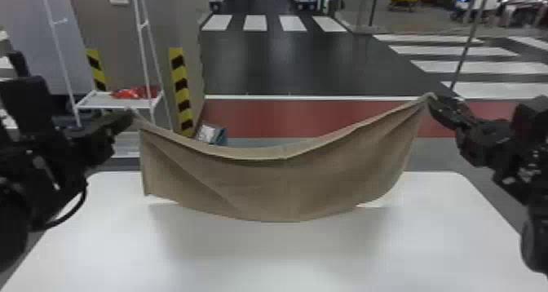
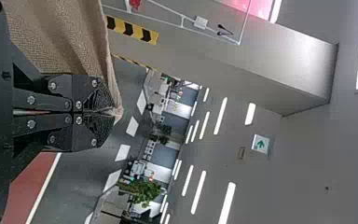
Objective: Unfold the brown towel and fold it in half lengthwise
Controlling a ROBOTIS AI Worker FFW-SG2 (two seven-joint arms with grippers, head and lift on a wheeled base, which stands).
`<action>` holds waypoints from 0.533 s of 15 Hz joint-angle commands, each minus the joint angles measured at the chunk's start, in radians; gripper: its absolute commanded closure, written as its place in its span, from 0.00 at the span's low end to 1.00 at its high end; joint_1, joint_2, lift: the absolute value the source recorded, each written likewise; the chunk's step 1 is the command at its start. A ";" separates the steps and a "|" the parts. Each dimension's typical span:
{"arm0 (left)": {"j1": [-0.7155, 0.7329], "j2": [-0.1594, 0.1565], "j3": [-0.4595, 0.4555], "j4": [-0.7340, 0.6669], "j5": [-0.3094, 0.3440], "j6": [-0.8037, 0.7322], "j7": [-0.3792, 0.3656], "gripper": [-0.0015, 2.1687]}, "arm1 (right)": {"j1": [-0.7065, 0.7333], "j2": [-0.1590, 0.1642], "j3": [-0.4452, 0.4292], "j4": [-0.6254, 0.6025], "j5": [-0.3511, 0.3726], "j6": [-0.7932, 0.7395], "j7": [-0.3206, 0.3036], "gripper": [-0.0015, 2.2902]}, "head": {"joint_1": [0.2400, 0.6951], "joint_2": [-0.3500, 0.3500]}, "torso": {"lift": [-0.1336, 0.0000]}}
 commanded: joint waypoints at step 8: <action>0.441 -0.050 -0.071 -0.231 -0.079 -0.016 -0.006 0.84 | 0.456 -0.067 -0.091 -0.005 -0.105 -0.323 0.034 0.66 | 0.84 0.33 | 0.07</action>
